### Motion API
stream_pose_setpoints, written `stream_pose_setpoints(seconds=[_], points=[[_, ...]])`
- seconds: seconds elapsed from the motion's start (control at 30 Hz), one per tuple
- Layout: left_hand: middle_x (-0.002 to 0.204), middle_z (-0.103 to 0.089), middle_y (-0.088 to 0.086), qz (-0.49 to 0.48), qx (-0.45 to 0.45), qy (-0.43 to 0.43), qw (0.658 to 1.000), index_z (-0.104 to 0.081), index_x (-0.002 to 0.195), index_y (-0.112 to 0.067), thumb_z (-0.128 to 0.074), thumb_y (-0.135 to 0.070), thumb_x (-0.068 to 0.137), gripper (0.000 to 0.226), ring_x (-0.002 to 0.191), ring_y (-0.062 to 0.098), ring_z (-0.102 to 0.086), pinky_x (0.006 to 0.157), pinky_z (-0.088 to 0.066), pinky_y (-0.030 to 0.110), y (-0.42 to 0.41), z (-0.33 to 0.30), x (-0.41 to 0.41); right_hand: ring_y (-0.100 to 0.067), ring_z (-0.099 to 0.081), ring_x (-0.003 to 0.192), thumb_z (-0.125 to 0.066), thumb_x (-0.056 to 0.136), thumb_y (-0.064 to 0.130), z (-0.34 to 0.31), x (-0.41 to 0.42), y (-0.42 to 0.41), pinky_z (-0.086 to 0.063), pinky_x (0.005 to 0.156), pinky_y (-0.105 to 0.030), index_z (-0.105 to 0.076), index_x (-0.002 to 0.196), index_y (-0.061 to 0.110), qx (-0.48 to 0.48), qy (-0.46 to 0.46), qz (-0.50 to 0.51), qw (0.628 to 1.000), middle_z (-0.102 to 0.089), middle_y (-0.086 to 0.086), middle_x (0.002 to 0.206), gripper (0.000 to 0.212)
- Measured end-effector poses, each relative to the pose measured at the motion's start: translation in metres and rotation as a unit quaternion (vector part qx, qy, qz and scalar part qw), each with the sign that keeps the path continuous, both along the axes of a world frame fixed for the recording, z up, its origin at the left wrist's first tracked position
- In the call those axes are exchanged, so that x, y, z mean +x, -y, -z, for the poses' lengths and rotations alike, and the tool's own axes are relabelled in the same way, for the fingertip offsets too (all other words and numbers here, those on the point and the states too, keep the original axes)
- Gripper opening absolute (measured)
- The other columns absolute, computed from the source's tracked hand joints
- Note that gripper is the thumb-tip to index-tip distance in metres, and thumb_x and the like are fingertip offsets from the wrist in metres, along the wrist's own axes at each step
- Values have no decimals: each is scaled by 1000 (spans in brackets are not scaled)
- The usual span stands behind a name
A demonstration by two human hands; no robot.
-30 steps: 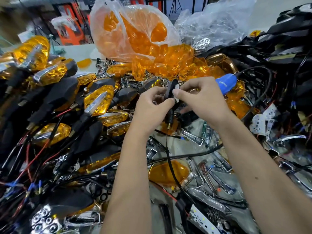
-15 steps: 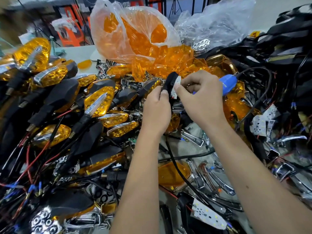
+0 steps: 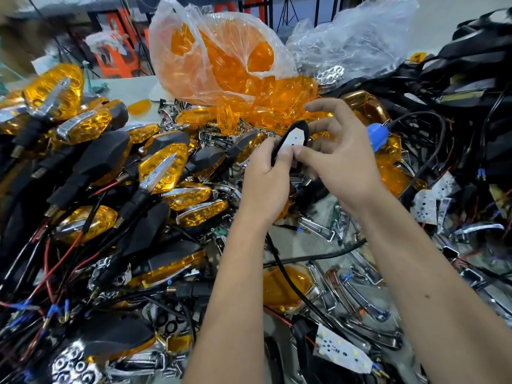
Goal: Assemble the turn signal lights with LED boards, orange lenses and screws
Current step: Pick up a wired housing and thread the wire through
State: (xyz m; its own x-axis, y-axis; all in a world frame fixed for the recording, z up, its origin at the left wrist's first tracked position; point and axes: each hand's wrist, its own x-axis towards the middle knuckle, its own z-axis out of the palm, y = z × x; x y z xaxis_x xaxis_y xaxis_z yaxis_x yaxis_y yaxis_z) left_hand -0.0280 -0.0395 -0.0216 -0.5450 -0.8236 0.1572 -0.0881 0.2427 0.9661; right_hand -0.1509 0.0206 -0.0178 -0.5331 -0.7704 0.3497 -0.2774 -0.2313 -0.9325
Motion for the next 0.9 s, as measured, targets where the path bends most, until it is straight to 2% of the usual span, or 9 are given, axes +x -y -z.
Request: stream_pose_setpoints(seconds=[0.1, 0.17, 0.3, 0.37, 0.43, 0.5, 0.6, 0.7, 0.9], points=[[89, -58, 10, 10, -13, 4, 1000, -60, 107, -7, -43, -21, 110, 23, 75, 29, -52, 64, -41, 48, 3, 1, 3, -19, -64, 61, -75, 91, 12, 0, -5, -1, -50, 48, -28, -72, 114, 24, 17, 9, -26, 999, -69, -11, 103, 26], [99, -62, 16, 21, -18, 17, 999, -61, 110, -11, -43, -20, 110, 20, 90, 39, -58, 79, -50, 58, 3, 2, 5, -24, -63, 59, -75, 93, 19, 0, -8, -1, -50, 47, -29, -74, 105, 19, 22, 17, -13, 1000, -70, -7, 95, 12], [88, -58, -1, 35, -25, 24, 999, -59, 103, -15, -47, -24, 108, 16, 79, 24, -53, 72, -46, 49, 2, 1, 7, -25, -60, 49, -74, 94, 13, -3, -10, -2, -51, 45, -29, -75, 94, 13, 10, -11, 23, 1000, -69, 3, 75, 1], [86, -58, -4, 41, -26, 27, 998, -59, 102, -17, -50, -27, 107, 14, 76, 18, -52, 70, -46, 48, 0, 0, 7, -23, -61, 47, -72, 96, 13, -6, -8, -3, -51, 44, -30, -74, 92, 13, -4, -38, 41, 998, -68, 4, 70, 4], [93, -63, 3, 46, -32, 31, 998, -60, 106, -18, -51, -29, 107, 14, 81, 23, -59, 75, -52, 52, -2, -1, 8, -24, -64, 46, -70, 97, 15, -9, -5, -4, -53, 42, -33, -74, 93, 13, -8, -70, 59, 996, -69, 6, 69, 6], [103, -63, 18, 49, -32, 21, 998, -59, 112, -12, -50, -29, 107, 20, 92, 38, -62, 77, -52, 58, -2, -1, 8, -24, -65, 45, -69, 98, 16, -11, -2, -5, -54, 42, -34, -74, 94, 12, -8, -96, 68, 993, -69, 7, 68, 8], [103, -54, 32, 58, -25, 1, 998, -53, 114, 1, -49, -29, 108, 31, 81, 40, -55, 66, -38, 50, 0, 0, 8, -22, -65, 46, -68, 99, 13, -15, 1, -7, -52, 42, -32, -73, 95, 9, -21, -113, 68, 991, -68, 6, 68, 8], [104, -57, 36, 61, -21, -13, 998, -53, 115, 2, -48, -31, 108, 34, 77, 43, -52, 62, -35, 40, 1, -1, 8, -19, -66, 47, -67, 99, 12, -17, 4, -8, -53, 43, -30, -73, 97, 6, -31, -132, 67, 988, -68, 4, 70, 9], [103, -56, 35, 56, -24, -20, 998, -52, 112, 5, -49, -30, 110, 35, 88, 49, -58, 68, -35, 48, 1, 0, 8, -16, -65, 49, -65, 100, 11, -19, 5, -9, -54, 44, -28, -73, 98, 6, -32, -150, 64, 986, -67, 3, 71, 9]])
